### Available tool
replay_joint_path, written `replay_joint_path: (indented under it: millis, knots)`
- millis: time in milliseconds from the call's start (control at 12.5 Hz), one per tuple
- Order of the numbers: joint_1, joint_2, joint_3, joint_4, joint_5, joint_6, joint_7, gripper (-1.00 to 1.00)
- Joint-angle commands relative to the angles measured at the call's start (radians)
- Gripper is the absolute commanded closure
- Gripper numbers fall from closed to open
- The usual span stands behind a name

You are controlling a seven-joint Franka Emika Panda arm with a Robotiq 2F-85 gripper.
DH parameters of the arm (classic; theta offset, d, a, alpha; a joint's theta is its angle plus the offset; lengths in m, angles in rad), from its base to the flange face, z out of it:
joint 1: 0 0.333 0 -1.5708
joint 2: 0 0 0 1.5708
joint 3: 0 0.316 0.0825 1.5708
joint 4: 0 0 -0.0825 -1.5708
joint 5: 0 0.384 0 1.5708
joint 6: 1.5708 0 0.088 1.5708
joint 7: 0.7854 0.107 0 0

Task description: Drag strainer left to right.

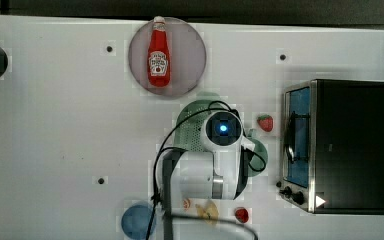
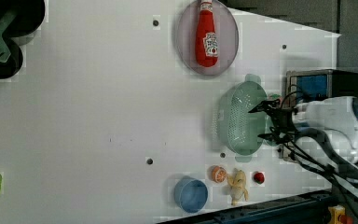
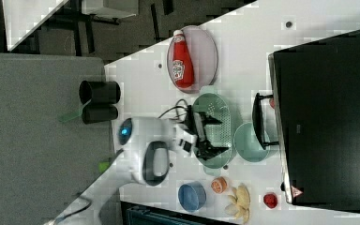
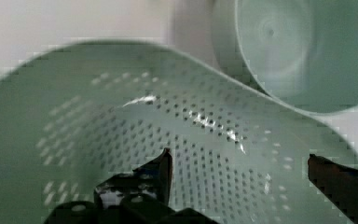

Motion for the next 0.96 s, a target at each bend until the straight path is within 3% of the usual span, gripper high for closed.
replay_joint_path:
  millis: [80,480,800,960]
  knots:
    - [0.002,-0.194,0.016,0.120,0.023,-0.203,-0.275,-1.00]
    - [0.005,-0.400,0.022,0.330,0.120,-0.698,-0.308,-1.00]
    - [0.005,-0.472,0.026,0.464,0.109,-0.903,-0.414,-1.00]
    - [0.004,-0.477,0.026,0.482,0.108,-0.923,-0.415,-1.00]
